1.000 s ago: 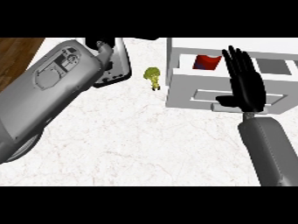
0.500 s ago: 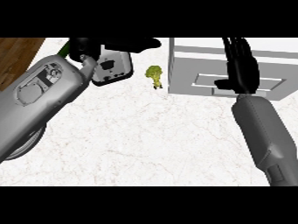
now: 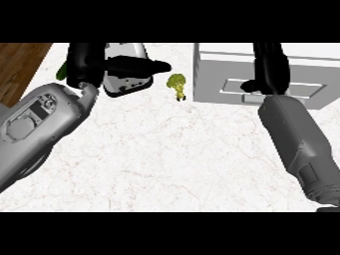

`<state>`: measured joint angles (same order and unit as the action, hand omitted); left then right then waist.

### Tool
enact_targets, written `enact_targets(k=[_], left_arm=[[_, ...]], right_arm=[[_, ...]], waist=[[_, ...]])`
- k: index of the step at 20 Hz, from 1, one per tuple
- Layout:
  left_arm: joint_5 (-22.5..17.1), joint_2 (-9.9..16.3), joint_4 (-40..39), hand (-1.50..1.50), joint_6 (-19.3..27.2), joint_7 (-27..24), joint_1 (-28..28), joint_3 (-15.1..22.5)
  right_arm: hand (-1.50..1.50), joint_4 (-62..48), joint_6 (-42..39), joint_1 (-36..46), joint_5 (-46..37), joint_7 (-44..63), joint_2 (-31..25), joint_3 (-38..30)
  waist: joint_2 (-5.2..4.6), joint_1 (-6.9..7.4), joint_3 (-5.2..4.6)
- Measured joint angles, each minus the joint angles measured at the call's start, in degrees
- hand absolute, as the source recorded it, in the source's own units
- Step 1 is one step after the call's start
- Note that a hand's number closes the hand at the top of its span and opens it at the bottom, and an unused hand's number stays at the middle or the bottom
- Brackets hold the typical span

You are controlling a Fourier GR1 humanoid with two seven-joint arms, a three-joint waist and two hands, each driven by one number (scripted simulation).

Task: Pick up the can, place it into the drawer and close the drawer

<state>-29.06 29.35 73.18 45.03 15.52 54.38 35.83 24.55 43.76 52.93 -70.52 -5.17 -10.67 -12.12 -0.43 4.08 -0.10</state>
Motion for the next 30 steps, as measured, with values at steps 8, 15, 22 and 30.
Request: enact_targets(k=[8, 15, 22, 30], left_arm=[[1.1, 1.3, 3.3, -1.5, -0.8, -0.7, -4.0, -0.9], [2.0, 1.6, 5.2, -1.5, -1.4, -1.9, -7.1, -1.5], [2.4, 2.0, 6.7, -1.5, -1.4, -2.2, -9.2, -1.9], [2.9, 2.3, 7.6, -1.5, -1.6, -3.8, -12.9, -2.8]], right_arm=[[-1.5, -7.8, -1.8, 7.2, -0.6, -0.2, -1.9, -1.2], [-1.5, -10.8, -3.4, 9.7, 1.5, -4.5, -2.4, -3.5], [-1.5, -9.6, -5.8, 10.2, 9.5, -13.8, -1.3, -10.3], [-1.5, -8.2, -13.8, 13.0, 21.6, -21.0, 1.7, -19.9]], waist=[[-0.89, 0.31, 0.1], [-1.19, 0.17, 0.24], [-1.24, -0.44, 0.39], [-1.11, -1.29, 0.55]])
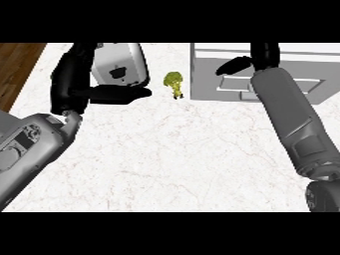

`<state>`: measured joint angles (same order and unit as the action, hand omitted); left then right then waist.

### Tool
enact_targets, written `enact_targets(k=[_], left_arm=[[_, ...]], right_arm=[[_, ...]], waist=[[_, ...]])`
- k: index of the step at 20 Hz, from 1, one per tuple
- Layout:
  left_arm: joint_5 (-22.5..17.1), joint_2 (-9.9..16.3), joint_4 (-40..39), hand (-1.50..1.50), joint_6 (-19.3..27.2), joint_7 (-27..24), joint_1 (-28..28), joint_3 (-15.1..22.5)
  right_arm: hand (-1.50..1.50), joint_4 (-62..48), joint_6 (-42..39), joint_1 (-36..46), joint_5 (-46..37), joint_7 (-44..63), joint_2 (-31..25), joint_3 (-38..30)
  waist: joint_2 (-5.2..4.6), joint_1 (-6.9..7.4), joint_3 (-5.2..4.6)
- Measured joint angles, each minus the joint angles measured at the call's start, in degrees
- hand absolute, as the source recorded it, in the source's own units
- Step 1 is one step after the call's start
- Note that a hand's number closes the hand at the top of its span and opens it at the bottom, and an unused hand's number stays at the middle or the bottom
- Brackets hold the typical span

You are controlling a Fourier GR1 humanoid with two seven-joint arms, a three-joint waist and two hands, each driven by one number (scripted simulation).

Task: Pick up the can, place it into the drawer and close the drawer

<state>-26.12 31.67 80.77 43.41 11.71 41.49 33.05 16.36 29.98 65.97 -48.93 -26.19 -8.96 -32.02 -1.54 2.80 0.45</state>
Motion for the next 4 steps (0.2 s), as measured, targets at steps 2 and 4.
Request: enact_targets(k=[2, 4], left_arm=[[0.0, 0.1, 0.3, -1.5, -0.1, -0.3, -0.9, -0.5], [0.1, 0.5, 0.8, -1.5, -0.4, -0.4, -1.9, -1.1]], right_arm=[[-1.5, 0.2, -1.4, 0.6, 2.5, -0.9, 0.9, -2.0], [-1.5, 0.3, -2.7, 0.9, 4.6, -1.8, 1.3, -3.5]], waist=[[0.13, -0.18, -0.04], [0.22, -0.3, -0.08]])
